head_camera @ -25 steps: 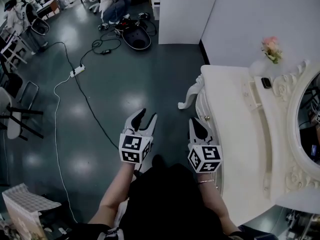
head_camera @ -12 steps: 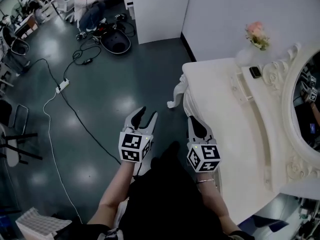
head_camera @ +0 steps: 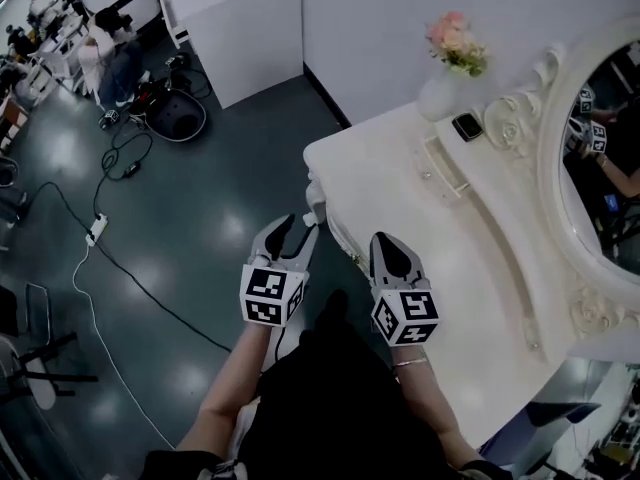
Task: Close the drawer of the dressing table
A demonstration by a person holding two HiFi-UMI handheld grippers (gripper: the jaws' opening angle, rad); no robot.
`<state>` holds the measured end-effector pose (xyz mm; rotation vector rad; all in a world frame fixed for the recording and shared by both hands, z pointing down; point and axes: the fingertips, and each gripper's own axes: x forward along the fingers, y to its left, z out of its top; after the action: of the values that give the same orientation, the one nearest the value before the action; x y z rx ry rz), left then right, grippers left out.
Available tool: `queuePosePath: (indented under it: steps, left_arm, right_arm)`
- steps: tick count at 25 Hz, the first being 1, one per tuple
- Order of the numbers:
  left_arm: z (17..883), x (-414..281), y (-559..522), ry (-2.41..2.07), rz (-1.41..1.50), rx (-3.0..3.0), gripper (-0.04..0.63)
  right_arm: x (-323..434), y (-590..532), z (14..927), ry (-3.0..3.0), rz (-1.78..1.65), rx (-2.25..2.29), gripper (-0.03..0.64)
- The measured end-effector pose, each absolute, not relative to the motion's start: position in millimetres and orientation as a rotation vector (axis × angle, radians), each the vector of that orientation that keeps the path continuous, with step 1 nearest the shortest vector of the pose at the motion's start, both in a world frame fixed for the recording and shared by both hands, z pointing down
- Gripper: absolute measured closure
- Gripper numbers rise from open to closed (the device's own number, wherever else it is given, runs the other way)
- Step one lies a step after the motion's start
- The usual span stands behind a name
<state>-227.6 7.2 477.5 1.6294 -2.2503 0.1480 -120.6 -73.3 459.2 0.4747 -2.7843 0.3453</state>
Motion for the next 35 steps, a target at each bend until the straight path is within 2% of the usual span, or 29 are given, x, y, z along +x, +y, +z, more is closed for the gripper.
queuePosePath:
  steps: [15,35]
  left_arm:
    - [478,-198,-144,-2.025,0.264,1.92,0.41]
    - [503,-148,-257,-1.639,0.44,2.236,0.387]
  right_arm:
    - [-75,-179,466,-2.715,0.431,0.809,0.612]
    - [-32,-226,475,-2.532,0.557,1.289,0.612]
